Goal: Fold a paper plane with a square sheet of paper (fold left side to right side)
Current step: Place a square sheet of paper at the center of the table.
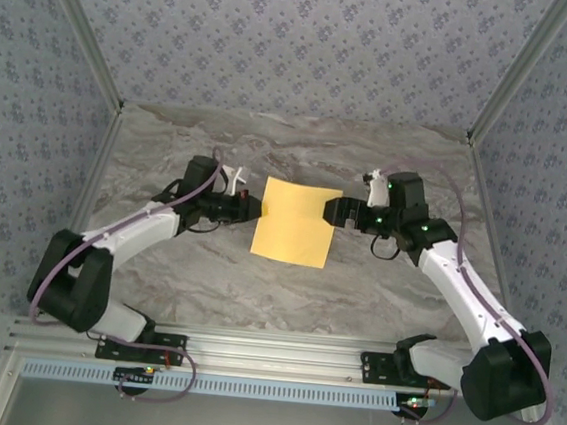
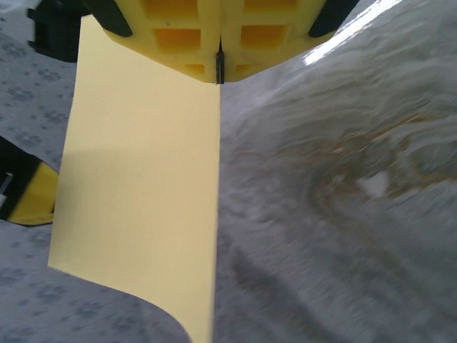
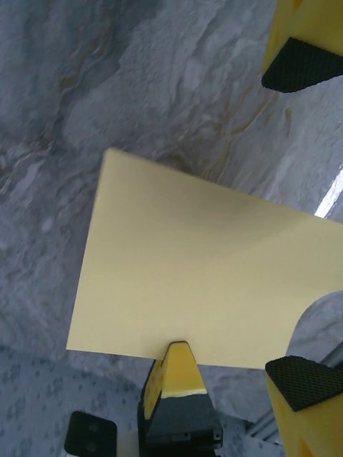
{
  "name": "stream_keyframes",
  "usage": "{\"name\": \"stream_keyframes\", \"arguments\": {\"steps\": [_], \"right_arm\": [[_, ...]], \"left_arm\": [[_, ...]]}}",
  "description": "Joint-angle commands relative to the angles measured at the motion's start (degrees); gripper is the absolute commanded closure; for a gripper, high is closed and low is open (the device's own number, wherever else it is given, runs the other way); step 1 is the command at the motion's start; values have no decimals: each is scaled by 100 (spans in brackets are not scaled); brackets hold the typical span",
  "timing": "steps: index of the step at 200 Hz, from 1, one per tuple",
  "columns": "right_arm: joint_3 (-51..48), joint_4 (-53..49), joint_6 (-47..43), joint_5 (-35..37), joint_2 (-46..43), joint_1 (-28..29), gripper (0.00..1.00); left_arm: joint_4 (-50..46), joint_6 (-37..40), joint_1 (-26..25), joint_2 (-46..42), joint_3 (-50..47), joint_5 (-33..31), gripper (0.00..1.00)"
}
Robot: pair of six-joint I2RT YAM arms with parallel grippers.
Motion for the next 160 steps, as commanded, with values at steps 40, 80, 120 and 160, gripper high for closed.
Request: {"name": "stream_keyframes", "arguments": {"steps": [40, 80, 120, 160], "right_arm": [[-970, 2592, 1407, -166, 1139, 204, 32], [-594, 3393, 1821, -549, 2625, 529, 70], [-57, 3189, 1937, -453, 3728, 816, 74], [60, 2542, 1784, -26, 3969, 962, 74]], "left_arm": [[-351, 324, 242, 757, 14, -798, 100], [-789, 597, 249, 813, 268, -870, 100], [-912, 591, 253, 797, 417, -699, 99], [-512, 190, 228, 790, 431, -254, 83]]}}
